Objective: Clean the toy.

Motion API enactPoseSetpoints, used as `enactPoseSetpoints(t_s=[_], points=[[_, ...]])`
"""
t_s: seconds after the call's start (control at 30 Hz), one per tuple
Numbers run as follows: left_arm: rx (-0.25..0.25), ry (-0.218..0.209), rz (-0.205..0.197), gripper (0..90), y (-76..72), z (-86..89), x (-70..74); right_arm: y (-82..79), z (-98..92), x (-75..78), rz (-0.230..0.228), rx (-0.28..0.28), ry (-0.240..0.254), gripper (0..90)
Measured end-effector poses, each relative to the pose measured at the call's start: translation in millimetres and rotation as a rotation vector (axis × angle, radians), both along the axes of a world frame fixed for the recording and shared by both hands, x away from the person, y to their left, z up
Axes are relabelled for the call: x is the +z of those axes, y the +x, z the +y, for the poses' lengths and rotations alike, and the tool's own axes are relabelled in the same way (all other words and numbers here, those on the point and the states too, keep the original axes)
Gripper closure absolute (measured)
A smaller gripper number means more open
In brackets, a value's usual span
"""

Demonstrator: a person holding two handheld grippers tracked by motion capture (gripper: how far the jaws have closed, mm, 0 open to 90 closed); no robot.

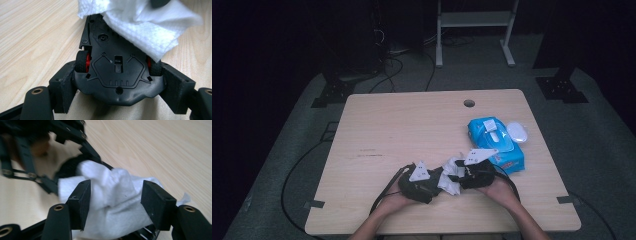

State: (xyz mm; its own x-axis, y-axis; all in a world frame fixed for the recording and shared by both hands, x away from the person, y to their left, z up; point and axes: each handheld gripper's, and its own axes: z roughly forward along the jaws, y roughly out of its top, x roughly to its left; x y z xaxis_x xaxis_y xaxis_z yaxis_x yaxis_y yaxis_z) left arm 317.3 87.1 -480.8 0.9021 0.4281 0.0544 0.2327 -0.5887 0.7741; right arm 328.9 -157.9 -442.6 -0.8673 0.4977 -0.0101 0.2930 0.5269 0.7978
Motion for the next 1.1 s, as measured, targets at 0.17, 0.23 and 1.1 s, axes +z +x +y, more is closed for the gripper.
enactPoseSetpoints(t_s=[0.17,0.23,1.1], points=[[0.009,-0.024,0.015,23.3,1.6,0.6,-0.2,6.0,9.0,-12.5,0.031,0.018,0.011,45.8],[0.01,-0.027,0.016,23.3,2.1,1.0,-0.2,4.9,9.2,-12.9,0.04,0.013,0.03,63.3],[0.007,-0.013,-0.027,23.3,-1.5,-1.8,3.9,-17.2,49.4,-11.4,0.045,0.093,0.088,80.8]])
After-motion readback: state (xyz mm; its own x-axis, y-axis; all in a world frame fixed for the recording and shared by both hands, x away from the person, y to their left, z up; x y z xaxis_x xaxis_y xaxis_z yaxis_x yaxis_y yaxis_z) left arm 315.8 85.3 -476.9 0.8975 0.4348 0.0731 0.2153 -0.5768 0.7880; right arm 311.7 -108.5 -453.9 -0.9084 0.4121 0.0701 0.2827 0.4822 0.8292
